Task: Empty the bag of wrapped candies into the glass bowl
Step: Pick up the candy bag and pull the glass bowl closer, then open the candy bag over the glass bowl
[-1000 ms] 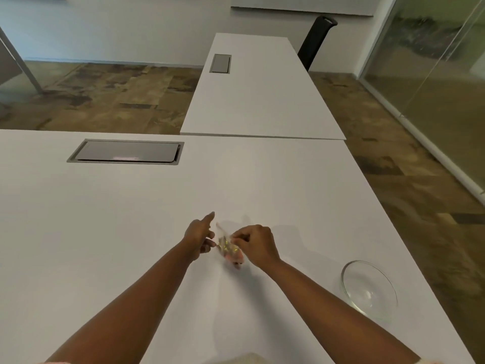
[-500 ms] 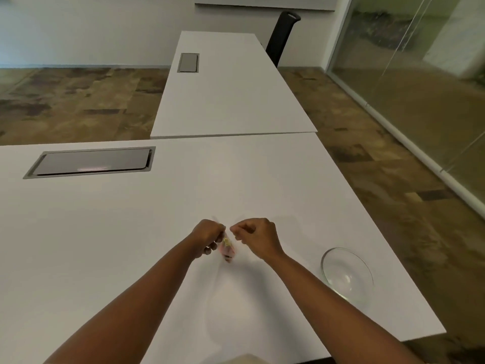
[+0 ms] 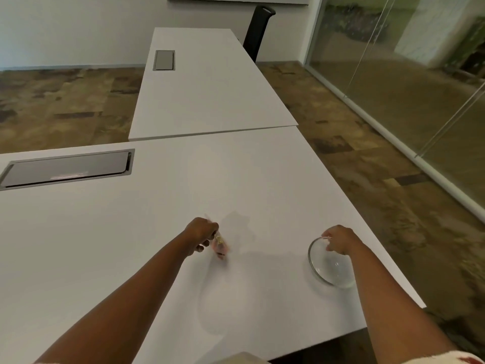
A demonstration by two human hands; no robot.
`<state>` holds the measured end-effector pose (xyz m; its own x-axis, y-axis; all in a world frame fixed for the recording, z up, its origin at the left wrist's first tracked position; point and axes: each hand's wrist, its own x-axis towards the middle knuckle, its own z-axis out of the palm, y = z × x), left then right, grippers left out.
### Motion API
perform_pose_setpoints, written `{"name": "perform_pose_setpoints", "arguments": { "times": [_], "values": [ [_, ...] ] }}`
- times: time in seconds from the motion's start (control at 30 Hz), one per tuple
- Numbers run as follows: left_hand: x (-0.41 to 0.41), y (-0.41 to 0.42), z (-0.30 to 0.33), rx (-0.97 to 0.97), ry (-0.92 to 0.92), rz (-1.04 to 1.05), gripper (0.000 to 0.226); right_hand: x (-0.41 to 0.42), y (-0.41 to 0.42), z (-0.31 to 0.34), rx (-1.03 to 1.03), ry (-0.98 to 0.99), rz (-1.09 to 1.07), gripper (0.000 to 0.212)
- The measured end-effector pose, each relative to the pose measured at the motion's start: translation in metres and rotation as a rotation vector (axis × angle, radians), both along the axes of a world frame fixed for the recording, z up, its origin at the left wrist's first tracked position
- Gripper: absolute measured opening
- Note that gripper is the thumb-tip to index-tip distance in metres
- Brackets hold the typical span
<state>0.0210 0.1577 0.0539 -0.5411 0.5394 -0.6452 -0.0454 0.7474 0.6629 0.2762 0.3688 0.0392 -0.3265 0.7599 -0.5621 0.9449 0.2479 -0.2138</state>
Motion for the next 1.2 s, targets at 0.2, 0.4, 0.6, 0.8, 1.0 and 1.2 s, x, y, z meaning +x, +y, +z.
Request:
{"name": "perform_pose_setpoints", "arguments": {
  "times": [0.2,0.4,0.6,0.8,1.0,1.2],
  "values": [
    [0.002,-0.001,0.001,0.002,-0.011,-0.042,0.028,0.007,-0.007,-0.009,0.128,0.046,-0.093,0.021],
    [-0.002,-0.003,0.003,0.007,0.004,-0.041,0.032,-0.019,-0.013,-0.006,0.011,0.218,-0.124,0.02],
    [-0.008,-0.01,0.008,0.009,0.026,-0.019,0.028,-0.055,-0.03,-0.007,-0.018,0.284,-0.113,0.022],
    [-0.009,-0.016,0.012,-0.008,0.028,0.012,0.028,-0.069,-0.041,-0.013,0.01,0.304,-0.088,0.023],
    [-0.005,-0.017,0.012,-0.004,0.003,0.033,0.028,-0.073,-0.041,-0.015,0.019,0.287,-0.073,0.022],
    [-0.004,-0.014,0.014,-0.005,-0.026,0.054,0.03,-0.077,-0.041,-0.009,-0.009,0.168,-0.041,0.026]
  ]
}}
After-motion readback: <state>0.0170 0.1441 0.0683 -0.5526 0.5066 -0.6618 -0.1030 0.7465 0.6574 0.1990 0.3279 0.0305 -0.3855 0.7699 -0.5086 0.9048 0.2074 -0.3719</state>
